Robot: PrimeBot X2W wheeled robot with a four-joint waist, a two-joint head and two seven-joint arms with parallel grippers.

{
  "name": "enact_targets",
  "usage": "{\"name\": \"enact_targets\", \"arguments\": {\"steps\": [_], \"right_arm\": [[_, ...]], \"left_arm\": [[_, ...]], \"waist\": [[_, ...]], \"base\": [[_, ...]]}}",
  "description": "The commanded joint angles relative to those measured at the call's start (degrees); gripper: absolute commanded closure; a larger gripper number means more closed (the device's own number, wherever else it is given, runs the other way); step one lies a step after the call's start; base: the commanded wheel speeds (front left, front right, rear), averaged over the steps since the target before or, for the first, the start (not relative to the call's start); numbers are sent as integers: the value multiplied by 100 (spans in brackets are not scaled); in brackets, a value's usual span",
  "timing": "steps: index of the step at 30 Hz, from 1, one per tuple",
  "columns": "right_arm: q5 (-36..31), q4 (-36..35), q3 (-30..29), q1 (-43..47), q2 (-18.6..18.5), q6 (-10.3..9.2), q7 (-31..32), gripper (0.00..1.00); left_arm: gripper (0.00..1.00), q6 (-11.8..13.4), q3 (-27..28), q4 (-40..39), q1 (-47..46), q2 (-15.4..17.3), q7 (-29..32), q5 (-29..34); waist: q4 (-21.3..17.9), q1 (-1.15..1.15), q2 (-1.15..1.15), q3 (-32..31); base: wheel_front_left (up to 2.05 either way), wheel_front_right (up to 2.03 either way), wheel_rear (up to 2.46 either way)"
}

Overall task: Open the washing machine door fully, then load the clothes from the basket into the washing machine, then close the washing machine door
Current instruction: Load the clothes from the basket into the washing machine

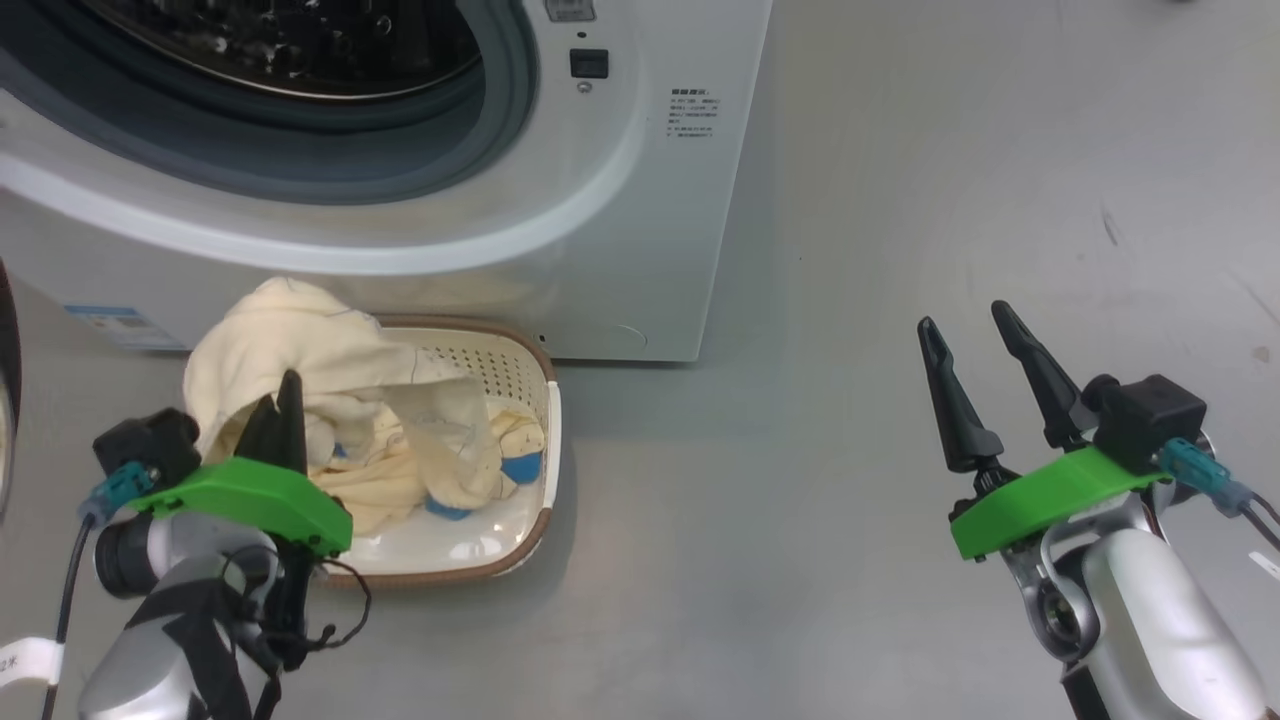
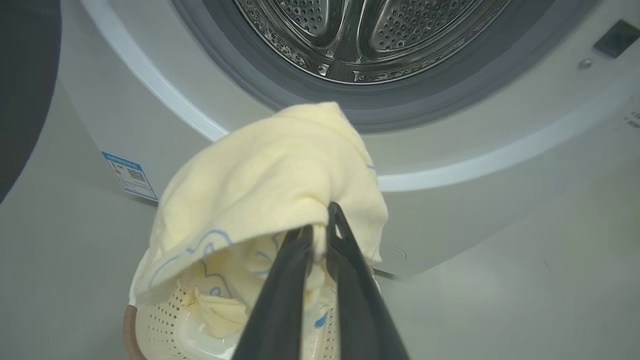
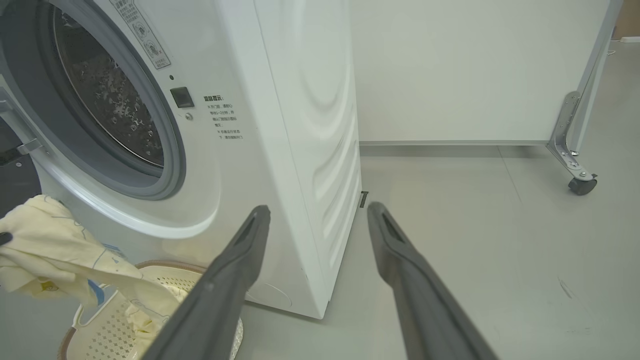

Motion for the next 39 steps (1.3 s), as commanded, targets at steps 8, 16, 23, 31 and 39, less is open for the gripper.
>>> {"name": "enact_targets", "arguments": {"steps": [8, 16, 23, 31, 39], "right_arm": [[90, -79, 108, 174, -76, 20, -55, 0], [125, -47, 120, 319, -78, 20, -55, 0], [159, -6, 151, 415, -67, 20, -55, 0], [171, -46, 164, 434, -54, 20, -55, 0], [152, -142, 186, 265, -43, 20, -55, 0]], "left_arm": [[100, 2, 826, -986, 511, -19, -81, 570], [100, 2, 1097, -1461, 996, -187, -82, 921], [100, 2, 1238, -1691, 1355, -278, -82, 1051], [100, 2, 1461, -2074, 1591, -409, -82, 1186], [100, 2, 1547, -2315, 1231, -313, -82, 1218]], "waist": [[105, 1, 0, -484], [184, 1, 0, -725], [198, 1, 0, -916], [196, 1, 0, -861], [40, 1, 0, -262]], "base": [[0, 0, 0], [0, 0, 0], [0, 0, 0], [0, 0, 0], [0, 0, 0]]}}
